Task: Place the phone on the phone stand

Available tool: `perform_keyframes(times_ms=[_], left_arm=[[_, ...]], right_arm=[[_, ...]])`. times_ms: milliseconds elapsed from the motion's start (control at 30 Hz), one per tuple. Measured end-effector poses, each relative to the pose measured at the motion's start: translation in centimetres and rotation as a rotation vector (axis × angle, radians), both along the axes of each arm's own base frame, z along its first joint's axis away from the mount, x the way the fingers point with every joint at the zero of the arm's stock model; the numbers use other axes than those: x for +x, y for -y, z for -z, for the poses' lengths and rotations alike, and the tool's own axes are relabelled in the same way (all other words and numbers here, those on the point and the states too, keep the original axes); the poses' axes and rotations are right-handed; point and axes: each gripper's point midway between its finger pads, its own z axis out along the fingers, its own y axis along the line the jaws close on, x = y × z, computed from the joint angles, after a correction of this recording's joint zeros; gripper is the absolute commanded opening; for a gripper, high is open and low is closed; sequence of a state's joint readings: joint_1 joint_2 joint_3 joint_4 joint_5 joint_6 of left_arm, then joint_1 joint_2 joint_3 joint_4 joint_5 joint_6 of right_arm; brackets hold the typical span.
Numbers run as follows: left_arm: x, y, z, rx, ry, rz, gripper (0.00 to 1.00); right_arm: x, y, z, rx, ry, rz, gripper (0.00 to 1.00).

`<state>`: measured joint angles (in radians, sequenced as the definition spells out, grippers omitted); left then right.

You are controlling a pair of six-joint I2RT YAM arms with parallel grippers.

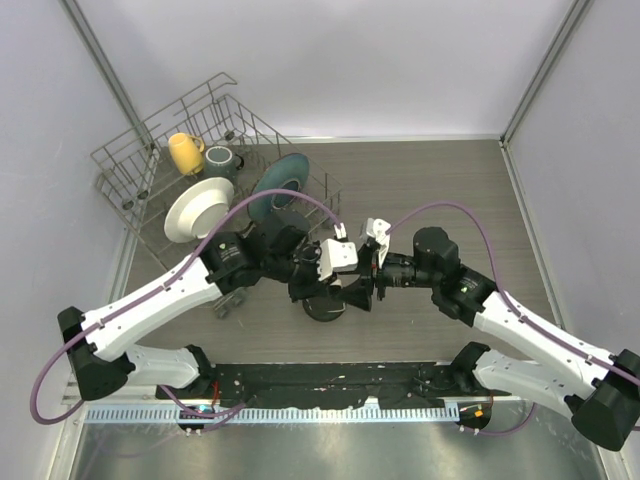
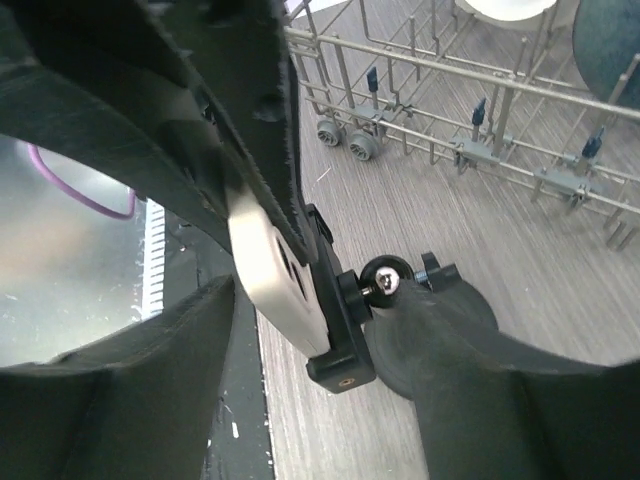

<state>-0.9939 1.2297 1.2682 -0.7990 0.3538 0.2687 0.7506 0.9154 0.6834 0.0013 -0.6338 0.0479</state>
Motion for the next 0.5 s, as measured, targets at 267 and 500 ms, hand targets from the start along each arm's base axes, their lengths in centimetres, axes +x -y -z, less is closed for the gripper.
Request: perform_keyframes(times_ms=[267,500], left_arm=[[0.5,0.0,0.0,0.015,-0.063,0.005,0.0],[0.3,0.1,0.0,0.005,-0.103,0.014,0.0]], right_arm=[[-0.4,-0.9,1.4,-0.034,-0.04,-0.081,0.43],[-0.6,-1.3,1.8,-0.035,-0.052,-0.115,0.26]])
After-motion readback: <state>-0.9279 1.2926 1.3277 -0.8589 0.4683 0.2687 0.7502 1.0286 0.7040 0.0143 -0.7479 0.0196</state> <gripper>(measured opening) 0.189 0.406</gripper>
